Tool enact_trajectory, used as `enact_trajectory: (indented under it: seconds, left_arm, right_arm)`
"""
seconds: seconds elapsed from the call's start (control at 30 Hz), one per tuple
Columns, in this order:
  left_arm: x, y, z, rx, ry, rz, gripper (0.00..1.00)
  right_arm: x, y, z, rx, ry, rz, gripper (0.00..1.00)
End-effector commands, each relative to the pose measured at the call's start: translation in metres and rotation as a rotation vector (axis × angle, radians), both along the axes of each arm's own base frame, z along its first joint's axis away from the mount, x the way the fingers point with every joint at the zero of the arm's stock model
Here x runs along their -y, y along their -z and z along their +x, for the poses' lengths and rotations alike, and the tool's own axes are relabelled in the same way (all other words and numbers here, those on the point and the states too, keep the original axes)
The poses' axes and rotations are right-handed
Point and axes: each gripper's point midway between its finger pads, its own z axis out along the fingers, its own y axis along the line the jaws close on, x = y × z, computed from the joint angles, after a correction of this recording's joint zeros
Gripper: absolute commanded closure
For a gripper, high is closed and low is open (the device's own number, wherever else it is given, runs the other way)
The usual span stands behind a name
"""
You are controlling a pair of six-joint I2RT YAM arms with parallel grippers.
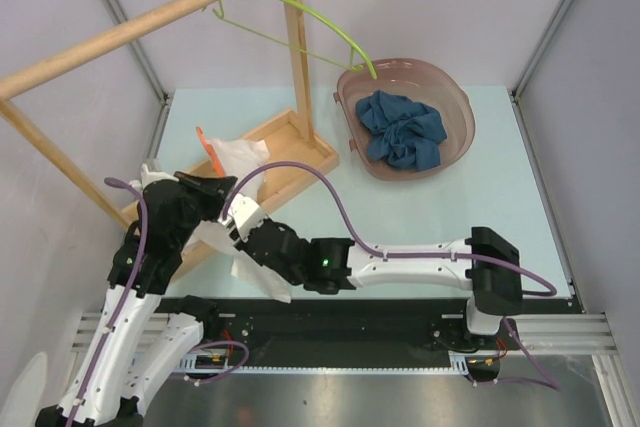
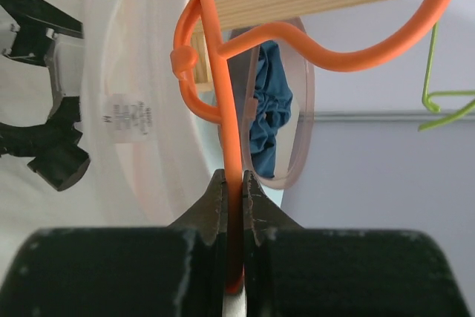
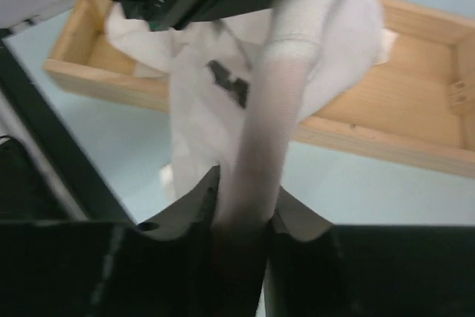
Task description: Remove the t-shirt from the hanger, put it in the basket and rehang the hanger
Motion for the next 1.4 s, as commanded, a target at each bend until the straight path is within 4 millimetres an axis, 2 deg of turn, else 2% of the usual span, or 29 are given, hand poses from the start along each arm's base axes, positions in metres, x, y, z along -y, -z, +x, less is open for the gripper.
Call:
enact_trajectory:
  seconds: [0.0, 0.07, 0.13, 0.17, 0.23, 0.27, 0.3, 0.33, 0.37, 0.43, 0.47, 0.5, 0.57, 0.6, 0.67, 0.7, 0.73, 0.77, 0.8, 0.87, 0.9, 0.93, 0.97, 1.07, 1.2, 1.23, 1.27, 1.3, 1.37]
  left_arm:
    - [0.004, -0.006, -0.001, 0.017, 0.018, -0.029, 1.0]
    - [0.006, -0.005, 0.0, 0.025, 0.032, -0.015, 0.96]
    - [0.008, -0.007, 0.0, 0.052, 0.063, 0.017, 0.67]
    - [0.009, -0.011, 0.001, 0.074, 0.074, 0.027, 0.41]
    - [0.009, -0.016, 0.0, 0.11, 0.1, 0.081, 0.19]
    - [0.008, -0.017, 0.0, 0.12, 0.106, 0.106, 0.07]
    - [0.006, -0.02, -0.001, 0.142, 0.119, 0.154, 0.05]
    - [0.006, -0.021, -0.002, 0.153, 0.13, 0.173, 0.03]
    - [0.007, -0.021, -0.003, 0.161, 0.139, 0.188, 0.0]
    - [0.008, -0.026, -0.002, 0.212, 0.163, 0.231, 0.0]
    - [0.018, -0.031, -0.006, 0.247, 0.227, 0.233, 0.0]
    - [0.022, -0.035, -0.006, 0.292, 0.268, 0.27, 0.0]
    - [0.04, -0.054, -0.008, 0.41, 0.387, 0.319, 0.02]
    - [0.045, -0.07, -0.008, 0.463, 0.422, 0.337, 0.02]
    - [0.062, -0.073, -0.001, 0.481, 0.548, 0.389, 0.05]
    - [0.066, -0.097, -0.001, 0.531, 0.573, 0.412, 0.07]
    - [0.075, -0.089, 0.014, 0.492, 0.624, 0.425, 0.07]
    - [0.079, -0.088, 0.017, 0.484, 0.67, 0.461, 0.09]
    - [0.084, -0.11, 0.015, 0.534, 0.708, 0.473, 0.1]
    - [0.09, -0.102, 0.033, 0.489, 0.754, 0.501, 0.11]
    - [0.092, -0.116, 0.037, 0.515, 0.755, 0.513, 0.11]
    - [0.095, -0.112, 0.046, 0.497, 0.768, 0.513, 0.11]
    - [0.098, -0.121, 0.049, 0.52, 0.773, 0.511, 0.11]
    - [0.108, -0.113, 0.061, 0.527, 0.814, 0.49, 0.14]
    - [0.125, -0.092, 0.055, 0.606, 0.902, 0.416, 0.2]
    - [0.127, -0.089, 0.053, 0.623, 0.905, 0.41, 0.26]
    - [0.13, -0.072, 0.051, 0.626, 0.916, 0.418, 0.3]
    - [0.134, -0.079, 0.042, 0.685, 0.916, 0.446, 0.33]
    - [0.131, -0.067, 0.043, 0.709, 0.87, 0.556, 0.33]
  right_arm:
    - [0.005, -0.034, 0.026, 0.107, 0.202, 0.085, 0.81]
    - [0.01, -0.035, 0.028, 0.115, 0.229, 0.082, 1.0]
    - [0.018, -0.035, 0.03, 0.123, 0.253, 0.069, 1.0]
    - [0.022, -0.035, 0.032, 0.125, 0.262, 0.066, 1.0]
    - [0.035, -0.039, 0.038, 0.123, 0.303, 0.072, 1.0]
    - [0.045, -0.028, 0.04, 0.099, 0.317, 0.038, 1.0]
    - [0.051, -0.024, 0.045, 0.078, 0.319, 0.04, 1.0]
    - [0.062, -0.033, 0.047, 0.067, 0.332, 0.072, 1.0]
    - [0.071, -0.021, 0.049, 0.037, 0.351, 0.075, 1.0]
    - [0.088, -0.017, 0.055, 0.0, 0.356, 0.096, 1.0]
    - [0.102, -0.015, 0.054, -0.015, 0.353, 0.115, 1.0]
    - [0.104, -0.014, 0.051, -0.037, 0.321, 0.13, 1.0]
    - [0.119, -0.02, 0.052, -0.082, 0.288, 0.164, 1.0]
    - [0.126, -0.011, 0.05, -0.108, 0.277, 0.154, 1.0]
    - [0.141, -0.005, 0.052, -0.139, 0.268, 0.148, 1.0]
    - [0.152, -0.007, 0.049, -0.148, 0.263, 0.162, 1.0]
    - [0.16, -0.007, 0.052, -0.164, 0.271, 0.174, 1.0]
    - [0.164, -0.006, 0.048, -0.183, 0.246, 0.182, 1.0]
    - [0.174, -0.017, 0.047, -0.183, 0.241, 0.223, 1.0]
    - [0.188, -0.012, 0.046, -0.231, 0.227, 0.258, 1.0]
    - [0.193, -0.014, 0.045, -0.245, 0.216, 0.279, 1.0]
    - [0.203, -0.018, 0.044, -0.266, 0.201, 0.311, 1.0]
    - [0.207, -0.02, 0.043, -0.276, 0.197, 0.328, 1.0]
    - [0.218, -0.025, 0.042, -0.307, 0.188, 0.377, 1.0]
    - [0.221, -0.023, 0.043, -0.339, 0.177, 0.408, 1.0]
    - [0.22, -0.021, 0.042, -0.35, 0.164, 0.409, 1.0]
    - [0.219, -0.018, 0.041, -0.357, 0.16, 0.409, 1.0]
    - [0.219, -0.017, 0.041, -0.362, 0.159, 0.41, 1.0]
    - [0.216, -0.013, 0.04, -0.378, 0.145, 0.408, 1.0]
